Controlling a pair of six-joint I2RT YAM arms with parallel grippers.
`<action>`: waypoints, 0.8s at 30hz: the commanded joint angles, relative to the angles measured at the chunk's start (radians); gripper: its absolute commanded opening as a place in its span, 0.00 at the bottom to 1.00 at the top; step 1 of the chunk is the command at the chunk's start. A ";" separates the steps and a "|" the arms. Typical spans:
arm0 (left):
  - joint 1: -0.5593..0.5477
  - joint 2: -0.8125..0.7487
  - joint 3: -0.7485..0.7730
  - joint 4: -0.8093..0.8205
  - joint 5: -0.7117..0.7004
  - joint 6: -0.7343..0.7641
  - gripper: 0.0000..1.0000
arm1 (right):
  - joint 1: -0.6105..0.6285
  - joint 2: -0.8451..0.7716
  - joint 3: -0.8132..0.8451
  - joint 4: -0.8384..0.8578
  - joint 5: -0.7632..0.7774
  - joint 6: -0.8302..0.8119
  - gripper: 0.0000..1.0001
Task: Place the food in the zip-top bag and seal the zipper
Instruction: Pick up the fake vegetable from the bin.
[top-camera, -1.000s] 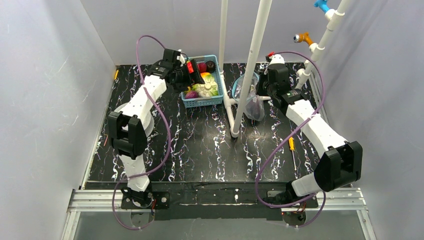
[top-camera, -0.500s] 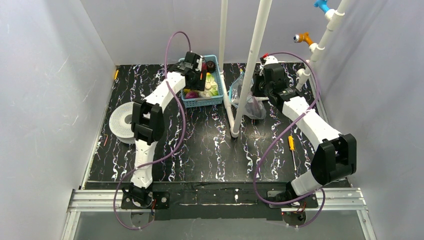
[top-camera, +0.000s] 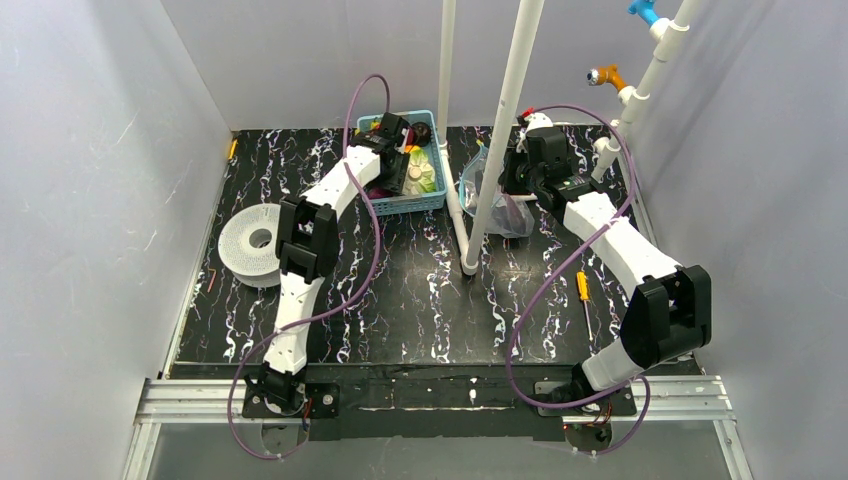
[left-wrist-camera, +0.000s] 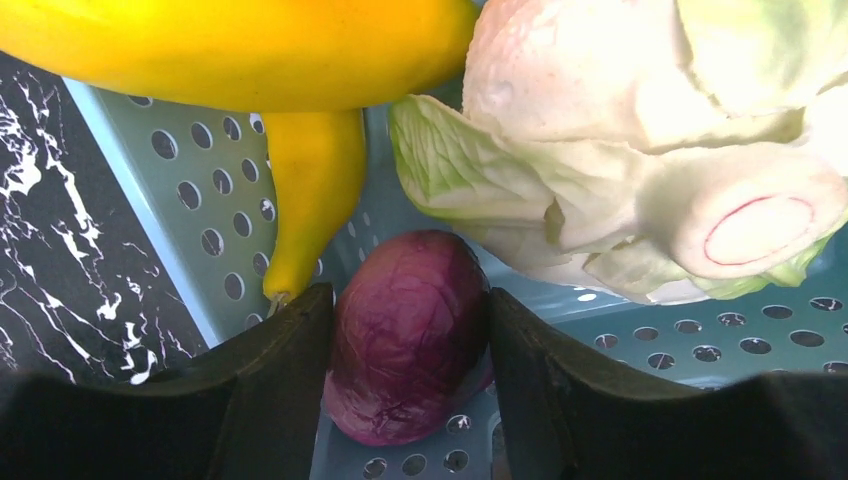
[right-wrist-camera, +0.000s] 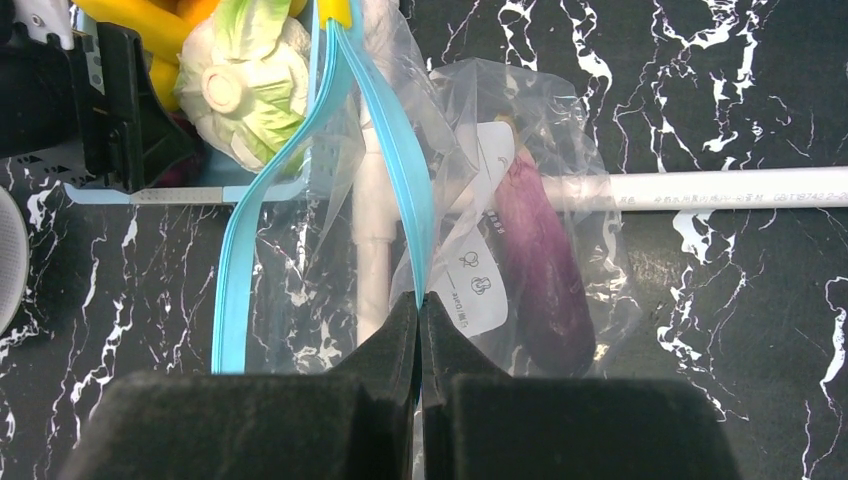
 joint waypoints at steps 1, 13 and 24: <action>-0.003 -0.033 0.004 -0.083 -0.044 0.013 0.39 | -0.002 -0.006 0.042 0.035 -0.017 -0.013 0.01; -0.006 -0.246 0.101 -0.080 0.028 -0.040 0.09 | -0.003 0.007 0.039 0.037 -0.009 -0.029 0.01; -0.006 -0.664 -0.382 0.058 0.366 -0.282 0.00 | 0.002 -0.055 0.016 0.026 -0.028 -0.037 0.01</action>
